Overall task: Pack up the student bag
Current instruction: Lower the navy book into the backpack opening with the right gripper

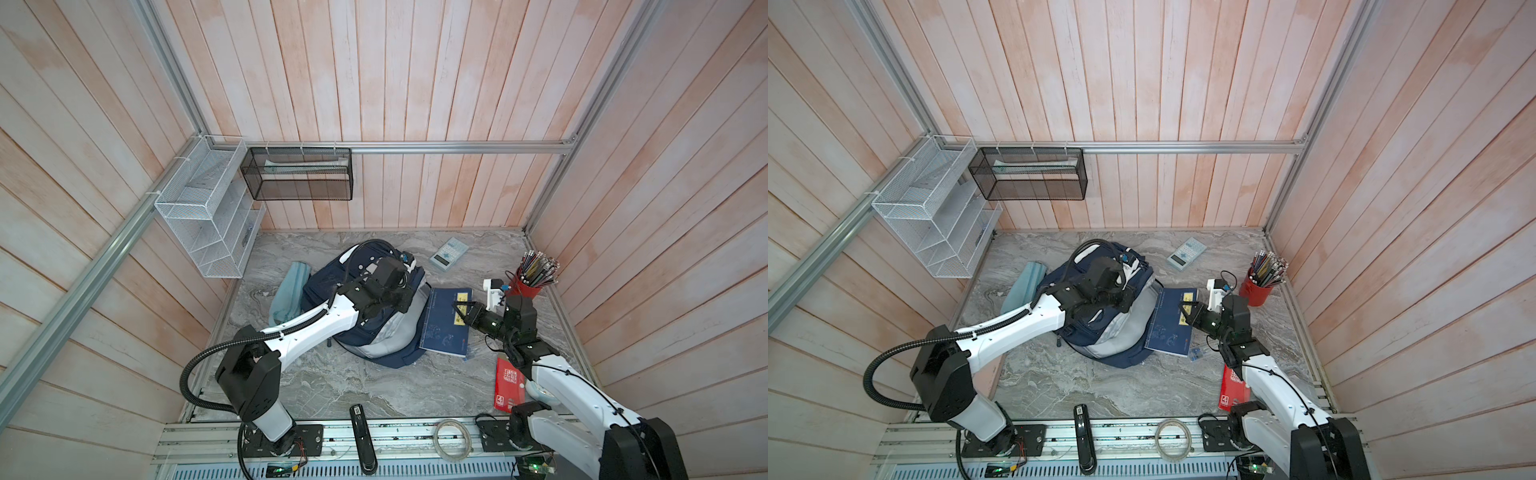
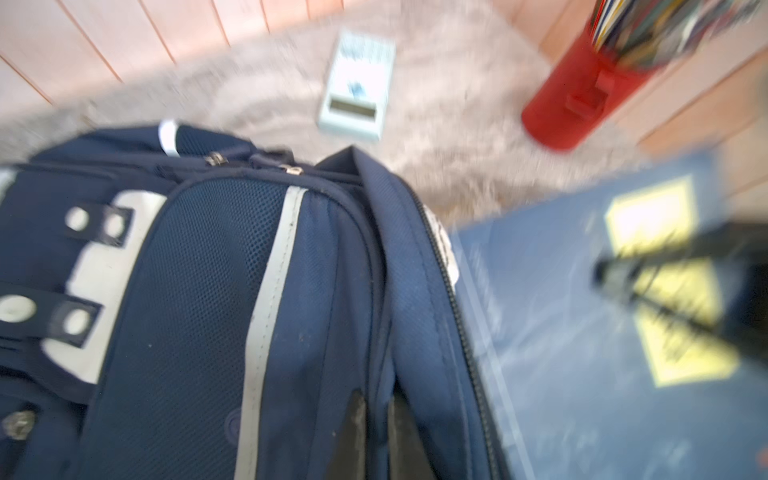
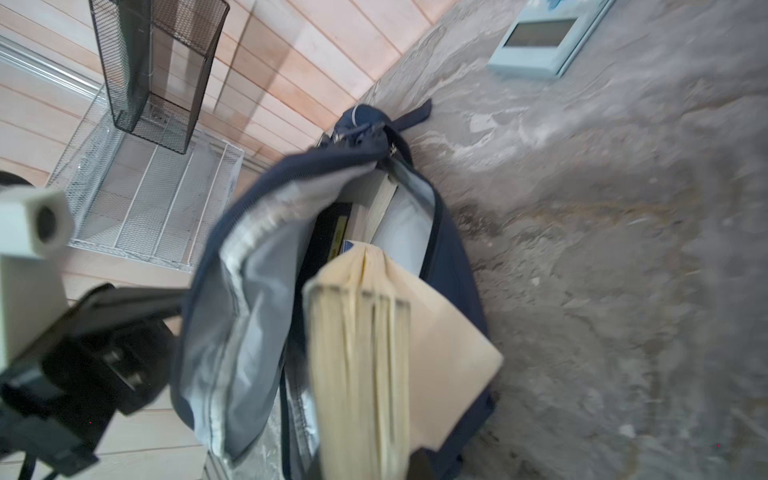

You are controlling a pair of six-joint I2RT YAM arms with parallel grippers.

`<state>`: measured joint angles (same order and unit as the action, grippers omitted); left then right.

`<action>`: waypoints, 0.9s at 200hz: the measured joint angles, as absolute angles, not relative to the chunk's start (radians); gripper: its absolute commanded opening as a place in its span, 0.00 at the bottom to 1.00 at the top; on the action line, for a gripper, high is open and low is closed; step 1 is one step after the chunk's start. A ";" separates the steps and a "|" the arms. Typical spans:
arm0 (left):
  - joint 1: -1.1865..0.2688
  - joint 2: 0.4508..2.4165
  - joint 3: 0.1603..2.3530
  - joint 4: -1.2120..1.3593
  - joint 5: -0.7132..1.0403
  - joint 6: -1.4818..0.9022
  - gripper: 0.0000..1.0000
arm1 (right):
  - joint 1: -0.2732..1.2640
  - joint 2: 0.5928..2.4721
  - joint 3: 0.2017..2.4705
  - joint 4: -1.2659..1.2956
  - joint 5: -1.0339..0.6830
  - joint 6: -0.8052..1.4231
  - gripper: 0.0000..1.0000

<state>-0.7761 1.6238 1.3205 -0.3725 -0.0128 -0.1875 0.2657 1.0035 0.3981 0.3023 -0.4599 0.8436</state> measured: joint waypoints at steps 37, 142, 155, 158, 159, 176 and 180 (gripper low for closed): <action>-0.773 1.623 1.367 -0.408 0.025 -0.188 0.00 | 0.412 1.100 0.366 0.505 -0.307 0.974 0.00; -0.761 1.585 1.305 -0.364 0.091 -0.225 0.00 | 0.640 1.860 0.655 1.052 0.008 1.184 0.03; -0.760 1.578 1.293 -0.354 0.102 -0.228 0.00 | 0.662 1.910 0.710 1.076 0.033 1.191 0.17; -0.760 1.577 1.291 -0.352 0.104 -0.228 0.00 | 0.667 1.918 0.722 1.078 0.038 1.194 0.25; -0.760 1.576 1.290 -0.352 0.105 -0.228 0.00 | 0.669 1.921 0.728 1.077 0.042 1.193 0.26; -0.760 1.568 1.277 -0.336 0.109 -0.229 0.00 | 0.687 1.937 0.776 1.086 0.062 1.203 0.77; -0.760 1.565 1.273 -0.331 0.109 -0.229 0.00 | 0.689 1.938 0.780 1.095 0.062 1.206 0.80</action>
<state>-0.7597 1.5654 1.2732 -0.3305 0.1089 -0.2295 0.6891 1.9377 0.7803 1.0946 0.0624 1.2057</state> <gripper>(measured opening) 0.082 0.449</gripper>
